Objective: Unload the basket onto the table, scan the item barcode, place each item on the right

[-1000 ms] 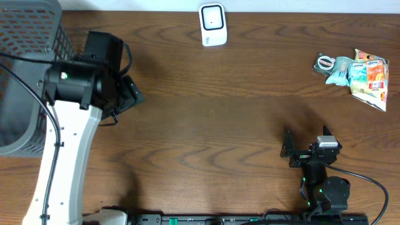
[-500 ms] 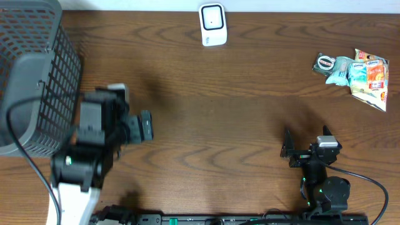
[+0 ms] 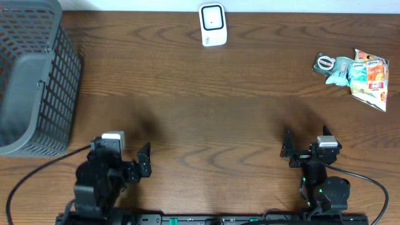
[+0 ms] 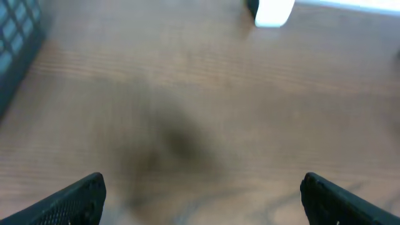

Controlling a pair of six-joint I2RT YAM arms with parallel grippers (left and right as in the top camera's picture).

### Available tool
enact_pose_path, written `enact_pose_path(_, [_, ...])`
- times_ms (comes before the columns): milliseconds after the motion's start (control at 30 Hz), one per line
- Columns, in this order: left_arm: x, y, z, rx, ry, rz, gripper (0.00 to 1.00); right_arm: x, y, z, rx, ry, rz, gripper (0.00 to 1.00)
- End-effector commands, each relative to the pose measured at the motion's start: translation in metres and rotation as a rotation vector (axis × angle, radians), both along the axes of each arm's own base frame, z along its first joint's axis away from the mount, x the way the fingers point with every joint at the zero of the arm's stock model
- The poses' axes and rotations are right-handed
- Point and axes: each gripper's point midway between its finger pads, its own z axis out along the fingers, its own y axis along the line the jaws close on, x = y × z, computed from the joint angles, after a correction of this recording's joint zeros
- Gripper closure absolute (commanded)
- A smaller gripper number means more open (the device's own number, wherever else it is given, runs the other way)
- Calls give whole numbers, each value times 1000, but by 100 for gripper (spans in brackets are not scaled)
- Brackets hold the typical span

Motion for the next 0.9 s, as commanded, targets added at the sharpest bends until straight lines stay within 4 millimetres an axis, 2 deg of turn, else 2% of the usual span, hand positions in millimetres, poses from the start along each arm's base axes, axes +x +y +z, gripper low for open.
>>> enact_pose_path(0, [3, 0, -5, 2, -76, -9, 2, 0, 1, -1, 11, 1, 6, 1])
enact_pose_path(367, [27, 14, -4, -22, -310, 65, 2, 0, 1, -1, 11, 1, 6, 1])
enact_pose_path(633, [36, 14, 14, -44, -485, 49, 2, 0, 1, 0, 11, 1, 5, 1])
enact_pose_path(867, [40, 16, 1, -2, -488, 44, 2, 0, 1, -1, 11, 1, 6, 1])
